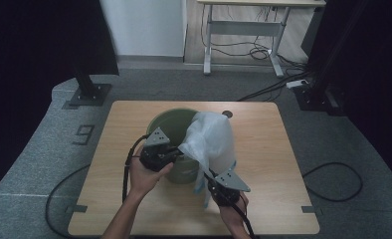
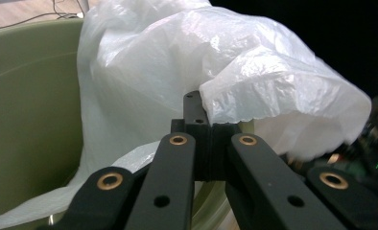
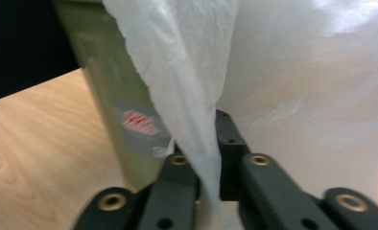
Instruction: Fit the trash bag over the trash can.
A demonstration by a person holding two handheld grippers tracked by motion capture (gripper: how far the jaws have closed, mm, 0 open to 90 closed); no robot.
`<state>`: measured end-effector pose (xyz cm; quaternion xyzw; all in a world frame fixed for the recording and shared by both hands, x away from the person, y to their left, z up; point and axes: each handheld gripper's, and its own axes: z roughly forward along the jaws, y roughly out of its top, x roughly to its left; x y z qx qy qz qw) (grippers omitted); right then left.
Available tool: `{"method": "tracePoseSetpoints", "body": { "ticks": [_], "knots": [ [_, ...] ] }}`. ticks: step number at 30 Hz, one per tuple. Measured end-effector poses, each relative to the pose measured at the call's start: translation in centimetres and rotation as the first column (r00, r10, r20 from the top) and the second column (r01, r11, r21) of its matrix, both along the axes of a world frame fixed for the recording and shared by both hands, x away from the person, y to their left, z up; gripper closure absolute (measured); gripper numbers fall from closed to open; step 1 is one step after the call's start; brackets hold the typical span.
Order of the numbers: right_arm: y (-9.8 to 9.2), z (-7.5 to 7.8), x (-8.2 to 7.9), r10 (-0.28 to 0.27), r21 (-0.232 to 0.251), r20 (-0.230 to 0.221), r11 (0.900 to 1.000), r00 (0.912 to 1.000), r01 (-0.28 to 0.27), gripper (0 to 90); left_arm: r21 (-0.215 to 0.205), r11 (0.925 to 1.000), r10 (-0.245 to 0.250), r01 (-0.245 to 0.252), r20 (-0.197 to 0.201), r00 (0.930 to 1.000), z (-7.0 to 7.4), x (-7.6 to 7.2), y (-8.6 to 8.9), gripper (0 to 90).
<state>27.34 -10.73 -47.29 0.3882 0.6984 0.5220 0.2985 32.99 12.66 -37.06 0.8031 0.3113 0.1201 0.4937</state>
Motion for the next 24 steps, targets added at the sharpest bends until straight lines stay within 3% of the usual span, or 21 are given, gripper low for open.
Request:
{"method": "tracePoseSetpoints", "body": {
  "ticks": [5, 12, 20, 24],
  "knots": [
    [-1.9, 1.4, -0.1, -0.04, -0.04, 0.059, 0.998, 0.9975, 0.043, 88.7, 0.008, 1.0, -0.001, 0.001, 0.005, 1.0, 0.0, -0.2, 0.5, 89.8],
    [-4.3, 5.2, 0.0, -0.078, -0.022, 0.142, 0.996, 0.9867, 0.082, 88.8, 0.03, 0.9994, 0.017, -0.018, 0.02, 0.9997, -0.1, -0.2, 1.3, 89.7],
    [-3.7, 10.2, 0.1, -0.055, -0.011, 0.246, 0.998, 0.9676, 0.06, 88.8, 0.071, 0.996, 0.053, -0.054, 0.02, 0.9984, -0.4, 0.4, 2.0, 89.1],
    [-2.5, 11.7, 0.1, -0.017, -0.046, 0.285, 0.998, 0.9585, 0.032, 88.8, 0.048, 0.9964, 0.067, -0.069, 0.049, 0.9965, -0.1, 0.1, 2.9, 71.2]
  ]
}}
